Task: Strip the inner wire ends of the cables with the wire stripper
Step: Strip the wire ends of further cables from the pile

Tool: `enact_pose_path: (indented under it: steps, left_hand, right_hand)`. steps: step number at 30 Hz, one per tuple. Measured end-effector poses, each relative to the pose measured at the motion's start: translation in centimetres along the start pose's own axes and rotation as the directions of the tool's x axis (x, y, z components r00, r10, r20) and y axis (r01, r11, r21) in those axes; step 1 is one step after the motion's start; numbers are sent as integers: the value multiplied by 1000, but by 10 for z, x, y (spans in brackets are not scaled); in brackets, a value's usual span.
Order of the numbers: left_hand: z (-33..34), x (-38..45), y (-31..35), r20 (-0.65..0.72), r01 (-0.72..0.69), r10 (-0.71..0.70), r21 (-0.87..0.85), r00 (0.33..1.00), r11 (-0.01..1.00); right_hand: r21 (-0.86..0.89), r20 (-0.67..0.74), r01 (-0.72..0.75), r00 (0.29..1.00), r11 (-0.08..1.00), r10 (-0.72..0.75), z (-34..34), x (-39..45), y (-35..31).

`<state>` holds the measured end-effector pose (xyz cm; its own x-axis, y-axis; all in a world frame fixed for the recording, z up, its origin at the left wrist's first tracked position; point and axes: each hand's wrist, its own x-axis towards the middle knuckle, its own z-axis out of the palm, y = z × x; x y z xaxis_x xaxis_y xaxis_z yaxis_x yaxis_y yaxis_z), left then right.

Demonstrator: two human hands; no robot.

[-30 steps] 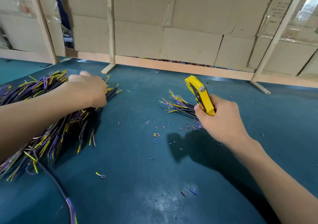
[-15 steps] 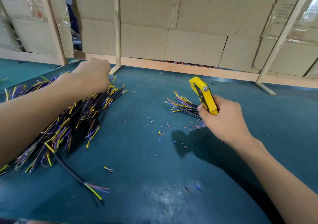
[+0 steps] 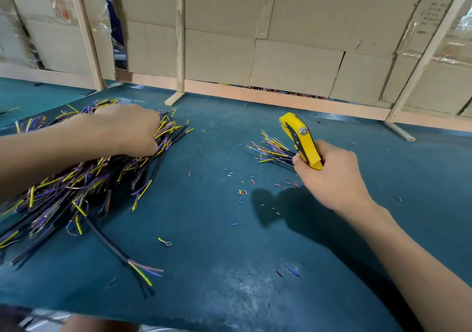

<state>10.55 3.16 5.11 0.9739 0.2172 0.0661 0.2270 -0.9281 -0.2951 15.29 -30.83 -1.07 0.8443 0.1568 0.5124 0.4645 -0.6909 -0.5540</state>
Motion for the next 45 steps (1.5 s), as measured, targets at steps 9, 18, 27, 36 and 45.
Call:
enact_pose_path:
  steps: [9, 18, 27, 36, 45]
  left_hand:
    - [-22, 11, 18, -303, -214, 96, -387, 948, 897]
    - [25, -36, 112, -745, -722, 143, -551, 651, 419]
    - [43, -45, 119, -736, -734, 139, -602, 663, 316]
    - [42, -47, 122, -757, -770, 172, -582, 631, 262]
    - [40, -48, 123, -730, -675, -17, -640, 683, 366]
  right_hand:
    - [75, 37, -12, 999, 997, 9, 4, -1, -2]
    - [843, 396, -425, 905, 330, 152, 1, -2, -37]
    - [885, 301, -297, 952, 358, 47, 2, -4, -35]
    - [852, 278, -287, 957, 437, 86, 7, -9, -37]
    - [821, 231, -230, 971, 523, 65, 11, -13, -41]
